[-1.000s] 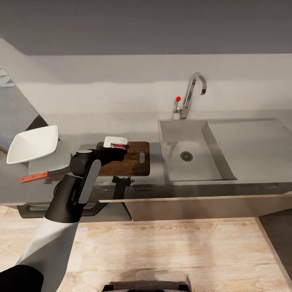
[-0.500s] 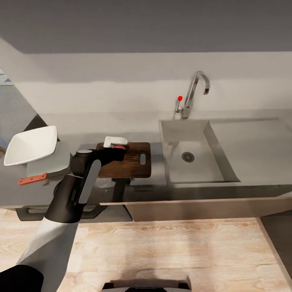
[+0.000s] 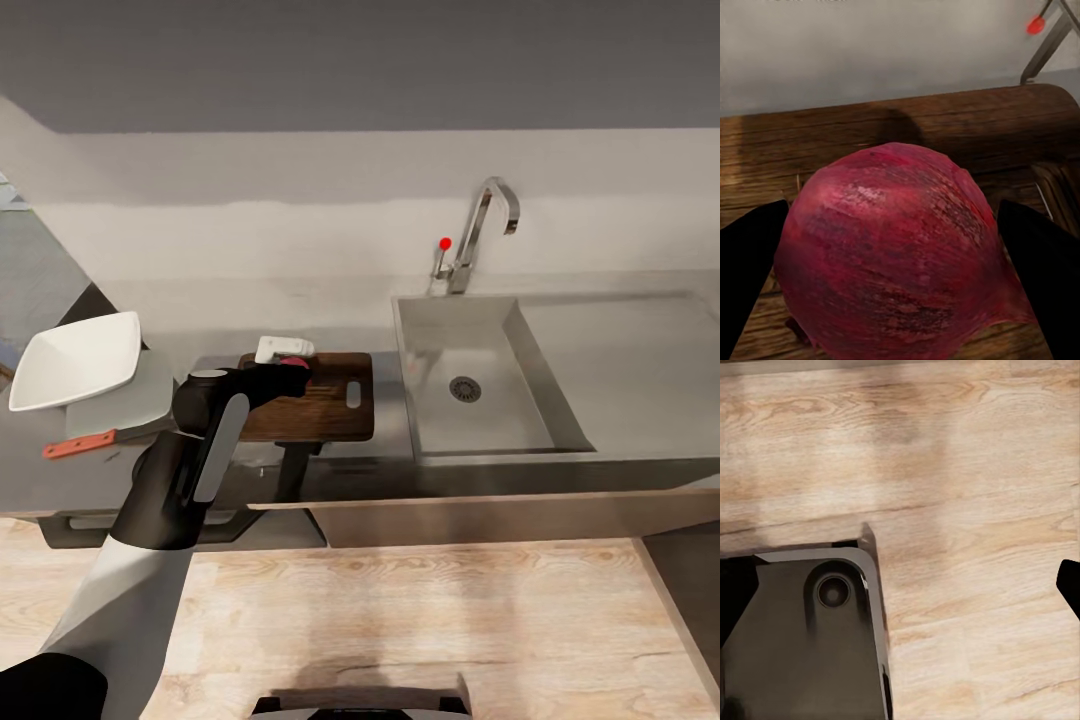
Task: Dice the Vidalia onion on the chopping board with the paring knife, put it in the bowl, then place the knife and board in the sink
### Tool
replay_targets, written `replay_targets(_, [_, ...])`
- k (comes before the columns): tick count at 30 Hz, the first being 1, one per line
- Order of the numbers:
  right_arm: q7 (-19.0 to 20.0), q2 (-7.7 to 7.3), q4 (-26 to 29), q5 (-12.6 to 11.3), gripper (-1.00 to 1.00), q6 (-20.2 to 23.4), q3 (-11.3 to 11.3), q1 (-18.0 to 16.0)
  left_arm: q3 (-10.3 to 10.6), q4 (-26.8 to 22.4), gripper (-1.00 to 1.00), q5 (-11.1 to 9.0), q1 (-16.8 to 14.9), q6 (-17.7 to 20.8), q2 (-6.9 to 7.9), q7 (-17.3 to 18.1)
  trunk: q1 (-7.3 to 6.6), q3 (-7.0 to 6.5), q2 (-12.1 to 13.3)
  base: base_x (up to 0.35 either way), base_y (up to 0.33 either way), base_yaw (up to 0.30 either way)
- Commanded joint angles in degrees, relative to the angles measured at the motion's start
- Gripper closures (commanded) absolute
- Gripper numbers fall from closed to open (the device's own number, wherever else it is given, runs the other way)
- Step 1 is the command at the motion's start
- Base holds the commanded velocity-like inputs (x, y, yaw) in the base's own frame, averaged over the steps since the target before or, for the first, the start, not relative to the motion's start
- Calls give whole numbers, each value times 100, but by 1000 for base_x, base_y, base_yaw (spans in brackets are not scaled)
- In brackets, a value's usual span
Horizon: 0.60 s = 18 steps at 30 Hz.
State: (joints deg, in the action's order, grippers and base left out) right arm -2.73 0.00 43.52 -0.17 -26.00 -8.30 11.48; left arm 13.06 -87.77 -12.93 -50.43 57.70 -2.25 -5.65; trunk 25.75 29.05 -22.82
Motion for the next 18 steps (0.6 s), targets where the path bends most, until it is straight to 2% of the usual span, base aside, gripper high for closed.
replay_targets(1, [-17, 0, 8, -1, -100, -5, 3, 3, 4, -3, 100, -61, -4, 22, -2, -59, 3, 8, -10, -38, 0, 0])
replay_targets(8, [-17, 0, 8, -1, -100, -6, 3, 3, 4, -3, 100, -61, -2, 22, -3, -59, 3, 8, -10, -73, 0, 0])
replay_targets(18, [-17, -5, 8, -1, -100, -2, 3, 3, 4, -3, 100, -61, -6, 22, -3, -59, 3, 26, -10, -6, 0, 0])
